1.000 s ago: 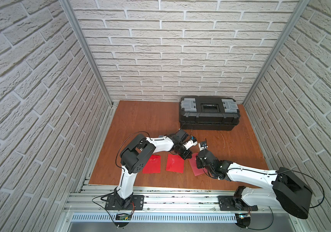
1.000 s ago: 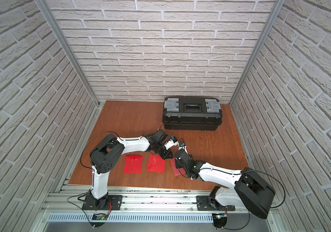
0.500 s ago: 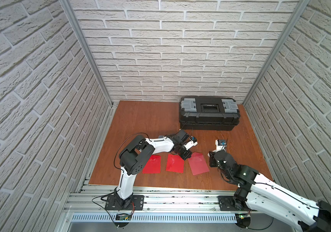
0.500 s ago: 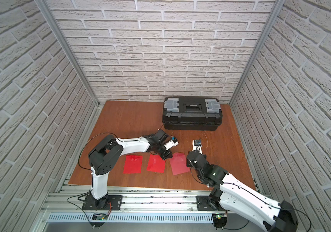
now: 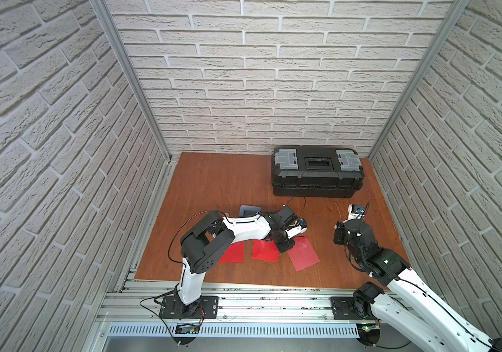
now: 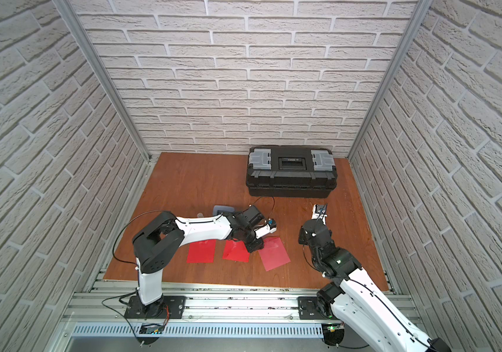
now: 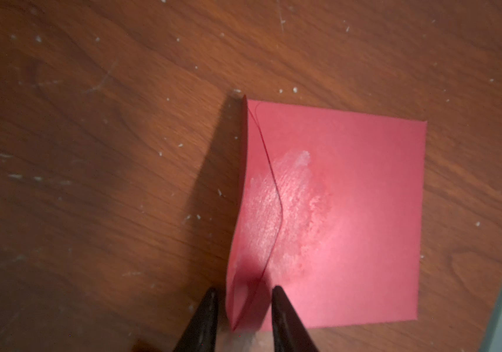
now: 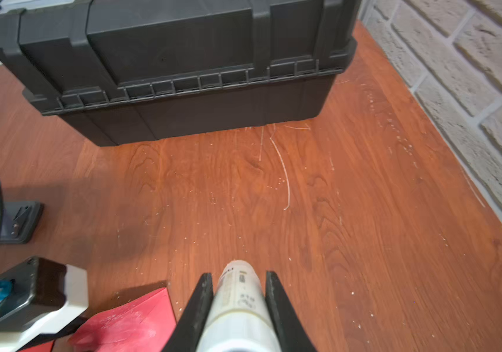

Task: Seal the envelope with a glue stick
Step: Seal the envelope at the center of the board.

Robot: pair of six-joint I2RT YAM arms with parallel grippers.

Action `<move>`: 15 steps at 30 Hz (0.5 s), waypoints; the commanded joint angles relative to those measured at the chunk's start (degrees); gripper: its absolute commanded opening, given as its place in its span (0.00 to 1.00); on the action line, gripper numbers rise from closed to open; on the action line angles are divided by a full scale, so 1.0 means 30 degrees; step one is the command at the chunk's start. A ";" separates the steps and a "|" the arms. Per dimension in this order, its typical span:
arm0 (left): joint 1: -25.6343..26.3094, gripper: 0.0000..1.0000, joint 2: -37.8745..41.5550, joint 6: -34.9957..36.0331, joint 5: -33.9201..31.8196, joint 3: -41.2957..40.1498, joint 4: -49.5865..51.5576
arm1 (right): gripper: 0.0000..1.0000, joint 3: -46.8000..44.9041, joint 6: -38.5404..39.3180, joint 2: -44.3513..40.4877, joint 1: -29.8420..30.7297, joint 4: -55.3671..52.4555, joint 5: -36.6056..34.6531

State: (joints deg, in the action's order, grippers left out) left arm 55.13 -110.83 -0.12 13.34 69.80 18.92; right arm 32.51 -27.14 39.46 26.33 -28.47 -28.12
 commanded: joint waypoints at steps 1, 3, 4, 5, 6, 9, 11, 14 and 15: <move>-0.0254 0.34 0.0702 -0.0096 0.0542 0.0463 -0.0094 | 0.03 0.0833 0.0662 0.0463 -0.0134 0.1049 0.0857; -0.0386 0.35 0.0643 -0.0146 0.0769 0.0682 -0.0274 | 0.03 0.1049 0.0626 0.0707 -0.0133 0.1147 0.1047; -0.0486 0.35 0.0588 -0.0147 0.0960 0.0806 -0.0311 | 0.03 0.1124 0.0637 0.0761 -0.0140 0.1209 0.1136; -0.0585 0.35 0.0530 -0.0163 0.1178 0.0971 -0.0306 | 0.03 0.1195 0.0637 0.0796 -0.0133 0.1279 0.1209; -0.0627 0.35 0.0453 -0.0165 0.1333 0.1103 -0.0294 | 0.03 0.1228 0.0615 0.0833 -0.0133 0.1286 0.1253; -0.0742 0.35 0.0236 -0.0159 0.1975 0.1541 -0.0208 | 0.03 0.1346 0.0669 0.0798 -0.0133 0.1264 0.1286; -0.0741 0.34 0.0058 -0.0134 0.2211 0.1824 -0.0170 | 0.03 0.1349 0.0732 0.0737 -0.0162 0.1243 0.1311; -0.0740 0.31 -0.0334 -0.0106 0.2294 0.2151 -0.0036 | 0.03 0.1377 0.0770 0.0695 -0.0162 0.1228 0.1342; -0.0742 0.30 -0.0477 -0.0078 0.2290 0.2268 0.0062 | 0.03 0.1390 0.0805 0.0692 -0.0162 0.1199 0.1373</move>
State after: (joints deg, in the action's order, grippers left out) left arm 53.19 -110.98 -0.23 18.41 75.22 18.87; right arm 34.83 -25.63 41.95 26.09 -27.18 -24.23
